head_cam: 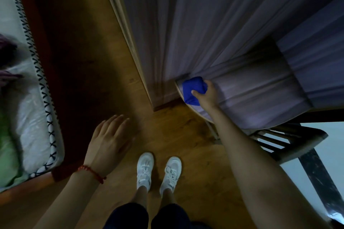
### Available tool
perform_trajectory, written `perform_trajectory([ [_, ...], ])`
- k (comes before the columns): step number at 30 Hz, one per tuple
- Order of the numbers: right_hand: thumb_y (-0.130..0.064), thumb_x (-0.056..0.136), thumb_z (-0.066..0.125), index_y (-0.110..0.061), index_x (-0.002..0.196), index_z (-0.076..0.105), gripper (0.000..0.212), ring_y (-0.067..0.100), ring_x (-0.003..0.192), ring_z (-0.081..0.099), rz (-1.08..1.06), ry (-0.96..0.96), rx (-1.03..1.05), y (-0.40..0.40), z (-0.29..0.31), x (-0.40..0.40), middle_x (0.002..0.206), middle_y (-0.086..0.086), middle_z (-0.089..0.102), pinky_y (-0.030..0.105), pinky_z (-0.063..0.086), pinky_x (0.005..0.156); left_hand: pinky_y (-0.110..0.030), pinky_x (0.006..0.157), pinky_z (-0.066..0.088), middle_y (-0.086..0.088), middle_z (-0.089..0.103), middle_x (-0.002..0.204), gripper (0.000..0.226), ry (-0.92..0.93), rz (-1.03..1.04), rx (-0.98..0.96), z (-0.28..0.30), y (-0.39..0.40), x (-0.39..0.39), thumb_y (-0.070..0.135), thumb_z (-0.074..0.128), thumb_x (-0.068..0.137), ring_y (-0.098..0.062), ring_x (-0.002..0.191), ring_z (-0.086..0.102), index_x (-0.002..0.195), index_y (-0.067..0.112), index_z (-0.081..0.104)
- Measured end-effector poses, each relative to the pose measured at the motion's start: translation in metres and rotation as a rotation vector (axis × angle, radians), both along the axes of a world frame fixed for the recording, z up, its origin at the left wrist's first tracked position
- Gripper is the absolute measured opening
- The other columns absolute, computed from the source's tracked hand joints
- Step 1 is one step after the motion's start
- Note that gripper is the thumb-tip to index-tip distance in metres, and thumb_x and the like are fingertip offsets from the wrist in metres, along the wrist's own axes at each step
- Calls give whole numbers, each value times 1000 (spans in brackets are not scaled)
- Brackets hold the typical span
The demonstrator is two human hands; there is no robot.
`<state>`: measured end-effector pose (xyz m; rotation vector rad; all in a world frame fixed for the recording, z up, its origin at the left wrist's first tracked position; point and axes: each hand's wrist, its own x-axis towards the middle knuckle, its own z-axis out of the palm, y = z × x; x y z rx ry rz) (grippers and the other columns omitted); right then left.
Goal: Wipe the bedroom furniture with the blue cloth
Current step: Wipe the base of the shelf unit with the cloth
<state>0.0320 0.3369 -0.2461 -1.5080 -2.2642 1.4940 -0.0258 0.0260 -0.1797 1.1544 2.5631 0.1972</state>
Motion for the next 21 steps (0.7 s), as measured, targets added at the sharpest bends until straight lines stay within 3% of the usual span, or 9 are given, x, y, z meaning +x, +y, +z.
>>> perform_trajectory([
  [4, -8, 80, 65, -5, 125, 46, 48, 26, 113, 52, -10, 53, -15, -20, 21, 9, 124, 13, 54, 20, 38, 76, -54, 92, 40, -24, 58, 122, 69, -18, 4, -11, 7, -8, -5, 54, 14, 99, -41, 113, 52, 124, 3, 52],
  [8, -11, 81, 65, -11, 124, 47, 47, 19, 109, 52, 9, 96, 10, -45, 58, 21, 123, 9, 56, 24, 40, 80, -55, 91, 41, -24, 57, 122, 66, -14, 1, 4, 26, -15, -11, 53, 13, 99, -42, 113, 53, 126, 5, 48],
  [14, -15, 79, 67, -15, 125, 48, 50, 25, 111, 51, 164, 105, 177, -85, 124, 40, 122, 12, 53, 32, 43, 89, -52, 94, 38, -23, 56, 125, 67, 7, 12, 40, 66, -36, -17, 53, 15, 99, -40, 116, 51, 126, 4, 52],
  [21, -16, 83, 64, -14, 128, 45, 49, 25, 107, 50, 331, 27, 318, -113, 200, 40, 120, 14, 46, 22, 37, 81, -53, 90, 43, -24, 57, 123, 71, 57, 116, 138, 117, -67, -25, 54, 16, 99, -41, 114, 52, 122, 0, 56],
])
